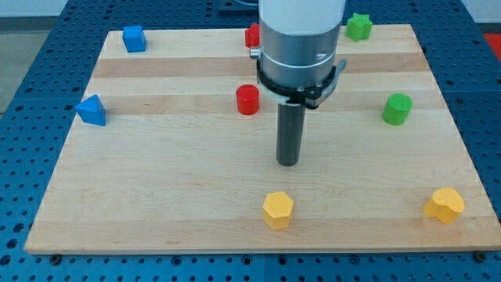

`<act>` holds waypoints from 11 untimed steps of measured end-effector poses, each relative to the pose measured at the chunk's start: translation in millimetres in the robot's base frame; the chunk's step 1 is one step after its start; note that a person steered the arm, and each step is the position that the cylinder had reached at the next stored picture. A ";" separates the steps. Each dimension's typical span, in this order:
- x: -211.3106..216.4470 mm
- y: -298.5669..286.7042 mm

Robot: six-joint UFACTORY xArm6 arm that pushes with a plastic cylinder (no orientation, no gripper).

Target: Place the red circle diagonally top left of yellow hexagon

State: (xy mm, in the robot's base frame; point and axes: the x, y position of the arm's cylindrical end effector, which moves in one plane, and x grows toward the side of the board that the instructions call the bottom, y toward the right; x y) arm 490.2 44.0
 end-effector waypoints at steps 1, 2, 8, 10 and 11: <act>-51.6 33.8; -103.8 31.2; -54.1 -88.9; -13.6 -129.1; 8.5 -147.9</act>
